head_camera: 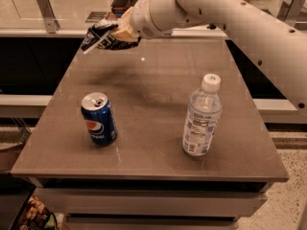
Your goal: Pick blue chip bag
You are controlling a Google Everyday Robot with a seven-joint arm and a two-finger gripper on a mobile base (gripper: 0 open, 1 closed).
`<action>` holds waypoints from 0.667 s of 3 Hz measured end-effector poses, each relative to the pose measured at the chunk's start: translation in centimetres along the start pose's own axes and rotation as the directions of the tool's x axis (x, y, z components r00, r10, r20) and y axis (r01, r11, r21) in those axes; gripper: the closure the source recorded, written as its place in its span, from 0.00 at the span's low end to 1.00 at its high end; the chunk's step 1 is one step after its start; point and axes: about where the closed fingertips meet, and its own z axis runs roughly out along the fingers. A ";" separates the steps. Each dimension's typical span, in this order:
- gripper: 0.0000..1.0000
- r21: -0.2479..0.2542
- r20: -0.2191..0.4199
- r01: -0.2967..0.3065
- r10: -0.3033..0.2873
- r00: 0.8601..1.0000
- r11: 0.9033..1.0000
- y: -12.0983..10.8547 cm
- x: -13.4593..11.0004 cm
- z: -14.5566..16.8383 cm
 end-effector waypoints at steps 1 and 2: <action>1.00 0.032 0.038 0.016 -0.018 0.999 0.999 -0.5 -1.5 -1.3; 1.00 0.054 0.051 0.031 -0.034 0.998 0.998 -1.3 -2.8 -2.1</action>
Offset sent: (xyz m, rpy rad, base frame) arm -0.0039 -0.0079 0.0601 0.0568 -0.1039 -0.0147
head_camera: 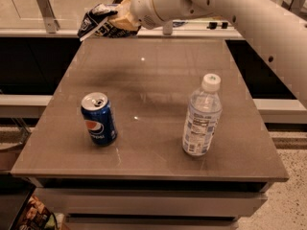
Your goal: Pick blue chip bag
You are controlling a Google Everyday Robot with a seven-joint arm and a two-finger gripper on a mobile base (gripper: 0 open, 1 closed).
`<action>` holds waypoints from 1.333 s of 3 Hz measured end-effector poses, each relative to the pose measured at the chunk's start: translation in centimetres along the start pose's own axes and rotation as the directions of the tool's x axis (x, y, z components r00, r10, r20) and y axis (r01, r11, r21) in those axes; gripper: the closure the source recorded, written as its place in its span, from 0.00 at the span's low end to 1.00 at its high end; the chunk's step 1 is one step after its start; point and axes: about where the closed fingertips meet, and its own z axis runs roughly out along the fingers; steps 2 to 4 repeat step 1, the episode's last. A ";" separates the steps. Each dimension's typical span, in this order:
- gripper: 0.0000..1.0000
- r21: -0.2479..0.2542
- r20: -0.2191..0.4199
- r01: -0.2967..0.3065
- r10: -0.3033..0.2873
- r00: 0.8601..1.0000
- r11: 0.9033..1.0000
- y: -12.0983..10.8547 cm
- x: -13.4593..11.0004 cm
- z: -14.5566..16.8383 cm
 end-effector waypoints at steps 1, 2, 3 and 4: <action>1.00 0.017 0.007 0.014 -0.014 1.000 1.000 -0.8 -1.1 -0.6; 1.00 0.017 0.007 0.014 -0.014 1.000 1.000 -0.8 -1.1 -0.6; 1.00 0.017 0.007 0.014 -0.014 1.000 1.000 -0.8 -1.1 -0.6; 1.00 0.017 0.007 0.014 -0.014 1.000 1.000 -0.8 -1.1 -0.6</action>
Offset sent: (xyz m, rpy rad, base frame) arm 0.0000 0.0000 0.0000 0.0000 0.0000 0.0000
